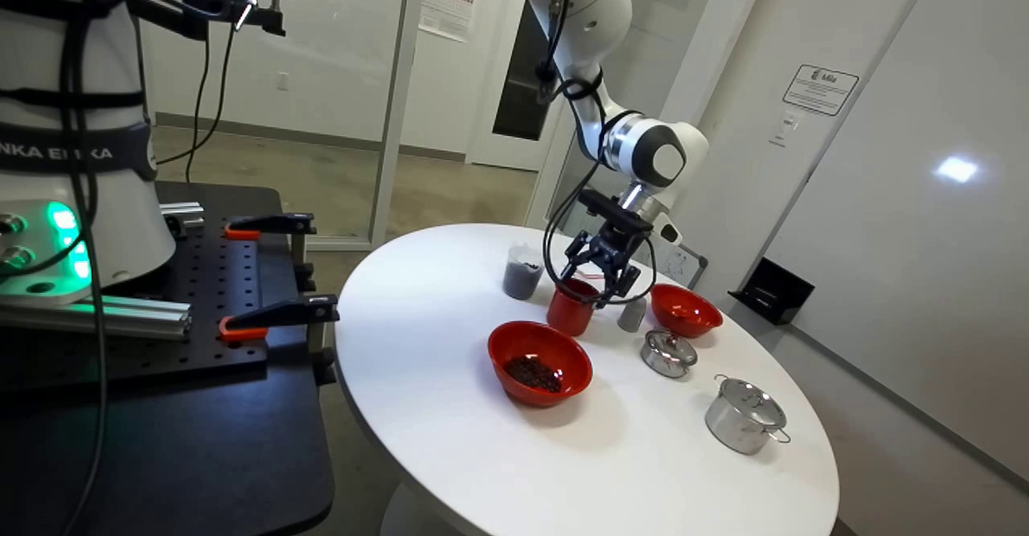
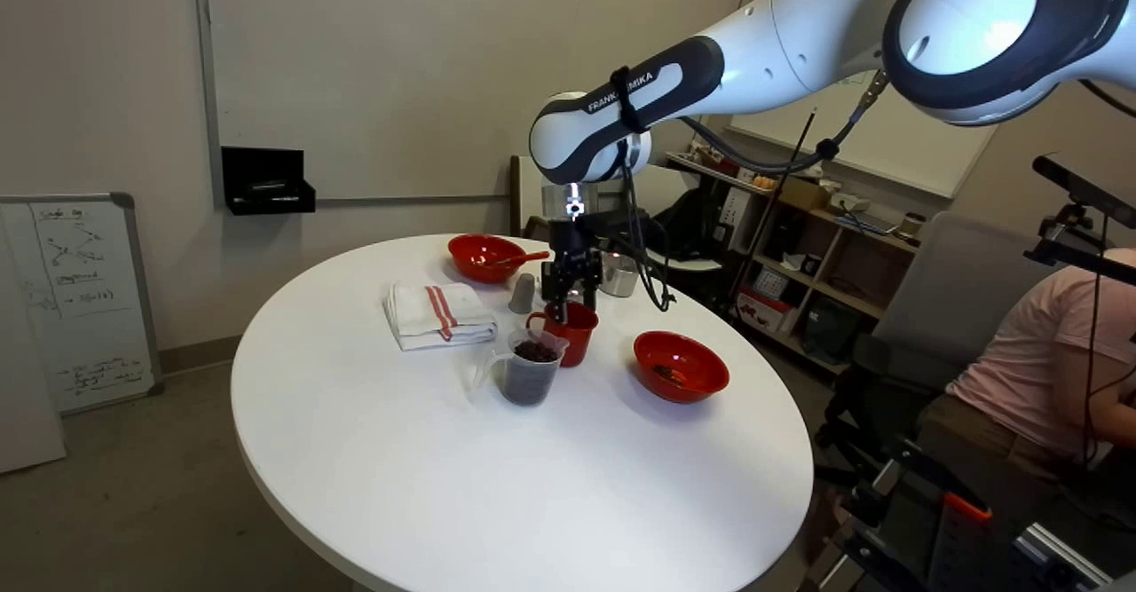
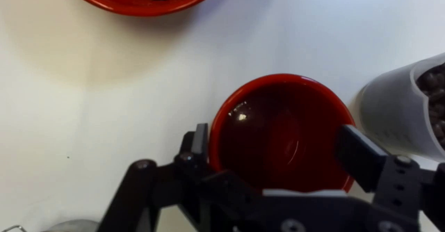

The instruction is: Move the red cup from left to right.

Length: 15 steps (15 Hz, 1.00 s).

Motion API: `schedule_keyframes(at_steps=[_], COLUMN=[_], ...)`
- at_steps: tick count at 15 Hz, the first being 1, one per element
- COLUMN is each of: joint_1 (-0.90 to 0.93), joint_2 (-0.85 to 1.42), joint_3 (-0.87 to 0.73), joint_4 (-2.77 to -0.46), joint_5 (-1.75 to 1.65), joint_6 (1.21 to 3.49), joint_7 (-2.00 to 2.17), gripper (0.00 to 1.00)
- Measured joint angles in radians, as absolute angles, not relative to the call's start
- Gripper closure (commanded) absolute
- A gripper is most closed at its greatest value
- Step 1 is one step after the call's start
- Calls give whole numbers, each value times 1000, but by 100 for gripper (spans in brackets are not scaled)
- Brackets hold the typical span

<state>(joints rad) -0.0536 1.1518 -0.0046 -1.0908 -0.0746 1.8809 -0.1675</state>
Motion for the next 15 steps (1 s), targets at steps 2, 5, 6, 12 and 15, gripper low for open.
schedule_keyframes(at_steps=[2,5,6,12,15], joint_1=[-50,-52,-53,-78,-100], joint_2=[1170,1189,1191,1176,1127], joint_3=[-5,-5,-5,-2,-2], joint_4=[-1072,-1054,-1051,-1037,-1043], joint_5=[-75,-74,-74,-41,-19], joint_6=[1879,1879,1879,1878,1876], joint_7=[-167,-167,-167,-163,-163], gripper=[56,78,85,97,97])
